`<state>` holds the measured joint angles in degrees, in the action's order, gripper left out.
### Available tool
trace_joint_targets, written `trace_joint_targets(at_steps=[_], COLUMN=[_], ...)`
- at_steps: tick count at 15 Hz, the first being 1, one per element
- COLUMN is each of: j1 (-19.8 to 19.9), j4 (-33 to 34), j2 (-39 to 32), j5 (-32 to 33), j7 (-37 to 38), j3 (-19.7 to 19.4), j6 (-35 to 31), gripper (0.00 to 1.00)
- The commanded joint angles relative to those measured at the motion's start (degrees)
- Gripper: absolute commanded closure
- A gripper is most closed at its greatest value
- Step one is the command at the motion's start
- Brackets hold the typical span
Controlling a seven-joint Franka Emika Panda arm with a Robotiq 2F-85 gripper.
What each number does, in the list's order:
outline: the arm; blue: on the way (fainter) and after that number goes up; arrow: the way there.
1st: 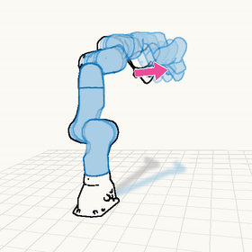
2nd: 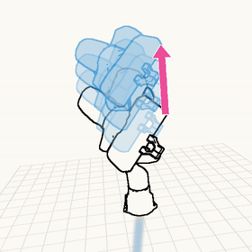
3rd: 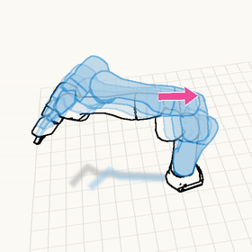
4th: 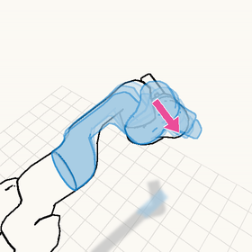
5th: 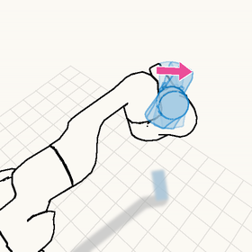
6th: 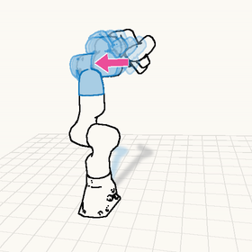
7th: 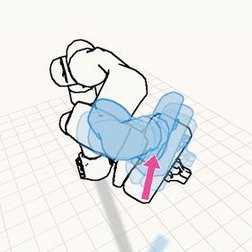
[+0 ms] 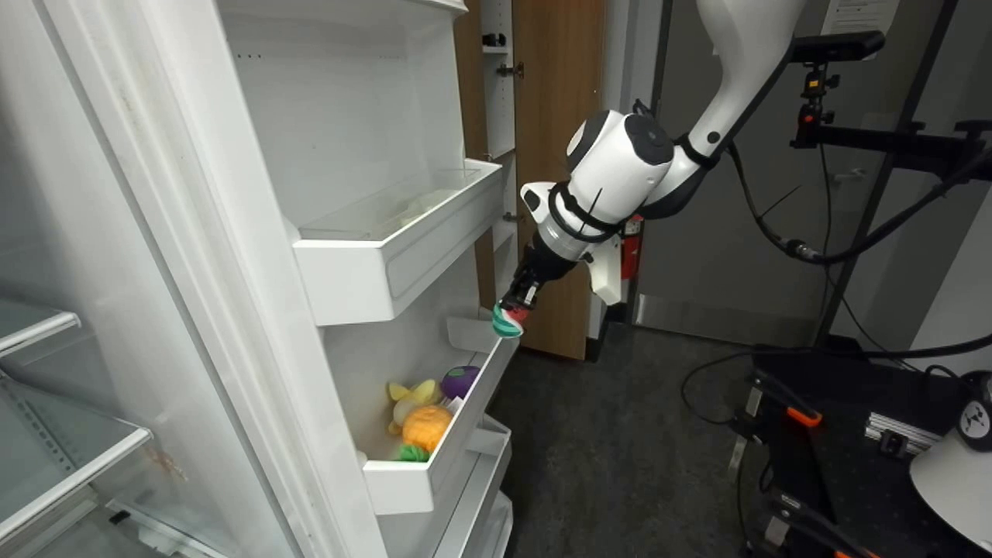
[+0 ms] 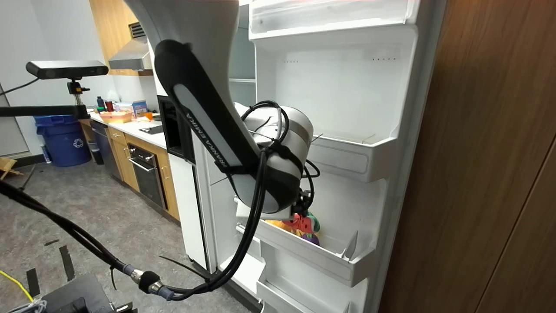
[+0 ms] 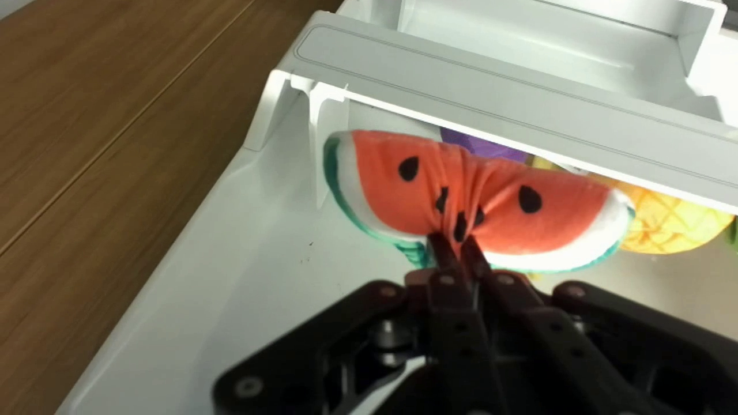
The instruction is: Move the watermelon plush toy from the top compartment to the bottom compartment.
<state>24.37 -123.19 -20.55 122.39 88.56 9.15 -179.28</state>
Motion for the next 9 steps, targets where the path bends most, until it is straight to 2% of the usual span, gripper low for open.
trace_joint_targets(at_steps=[1, 9], j1=[4.18, 14.22], j4=[1.84, 0.65], j2=[-1.98, -6.36], j5=[8.02, 27.70], j7=[6.56, 20.99], j3=[4.46, 14.99], j6=[1.96, 9.81], gripper=[0.99, 0.99])
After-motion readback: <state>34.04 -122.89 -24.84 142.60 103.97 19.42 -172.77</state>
